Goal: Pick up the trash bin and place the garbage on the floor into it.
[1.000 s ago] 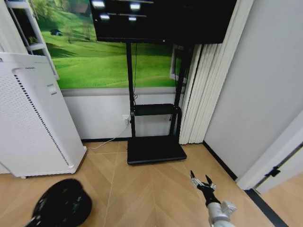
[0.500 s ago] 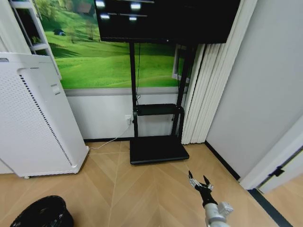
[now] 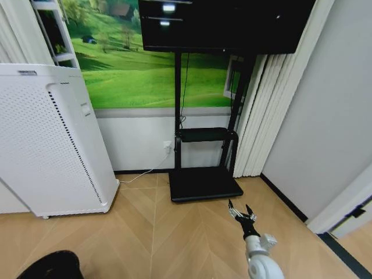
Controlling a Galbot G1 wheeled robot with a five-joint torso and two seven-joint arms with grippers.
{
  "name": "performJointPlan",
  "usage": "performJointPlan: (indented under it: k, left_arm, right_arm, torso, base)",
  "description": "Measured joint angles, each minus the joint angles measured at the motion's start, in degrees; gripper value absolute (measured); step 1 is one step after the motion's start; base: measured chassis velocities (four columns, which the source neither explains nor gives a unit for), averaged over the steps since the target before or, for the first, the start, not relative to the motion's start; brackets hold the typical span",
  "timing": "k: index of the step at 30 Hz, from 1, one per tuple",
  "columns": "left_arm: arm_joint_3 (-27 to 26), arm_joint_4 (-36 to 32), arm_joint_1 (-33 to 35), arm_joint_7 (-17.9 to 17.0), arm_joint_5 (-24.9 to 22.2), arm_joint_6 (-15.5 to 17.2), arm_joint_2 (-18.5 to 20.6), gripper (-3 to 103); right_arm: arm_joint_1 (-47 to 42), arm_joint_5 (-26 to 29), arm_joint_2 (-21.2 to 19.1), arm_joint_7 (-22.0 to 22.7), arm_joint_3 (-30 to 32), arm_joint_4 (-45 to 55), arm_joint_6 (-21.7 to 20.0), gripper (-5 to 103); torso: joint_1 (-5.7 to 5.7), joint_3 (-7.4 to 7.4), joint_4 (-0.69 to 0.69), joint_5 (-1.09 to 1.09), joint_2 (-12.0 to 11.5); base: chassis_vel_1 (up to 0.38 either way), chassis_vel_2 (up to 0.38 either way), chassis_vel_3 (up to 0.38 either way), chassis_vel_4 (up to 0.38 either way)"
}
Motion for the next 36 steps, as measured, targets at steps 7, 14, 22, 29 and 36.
performJointPlan:
  k: [7,14,22,29,36]
  left_arm:
    - [0.2,-0.5,0.6,0.1,2.1,0.0,-1.4,4]
    - [0.3,0.7,0.2,0.1,2.8,0.0,-1.7,4]
    - [0.5,4.3,-2.4,1.2,4.6,-0.3,-0.6,4]
    - [1.4,5.2,-3.5,2.6,6.1,-0.4,0.0,4]
    - [1.6,6.1,-2.9,3.6,6.7,-0.7,0.2,4]
  right_arm:
    - [0.4,-0.6,0.4,-0.7,-0.8,-2.2,0.6,100]
    - [0.3,-0.7,0.3,-1.0,-0.8,-3.2,1.2,100]
    - [-0.2,-0.8,-0.1,-1.2,-0.9,-3.6,1.7,100]
    - [-1.0,-1.2,0.0,-1.6,-0.8,-3.6,2.2,100]
    - [-1.5,-1.7,0.1,-1.9,-0.9,-3.3,2.4,100]
  torso:
    - [0.00,0.00,-0.01,-0.01,0.0]
    - [0.01,0.00,-0.02,-0.01,0.0]
    - [0.01,0.00,-0.02,-0.01,0.0]
    - [0.01,0.00,-0.02,-0.01,0.0]
    - [0.01,-0.01,-0.02,-0.02,0.0]
  base:
    - [0.000,0.000,0.000,0.000]
    - [0.000,0.000,0.000,0.000]
    - [0.000,0.000,0.000,0.000]
    - [0.000,0.000,0.000,0.000]
    - [0.000,0.000,0.000,0.000]
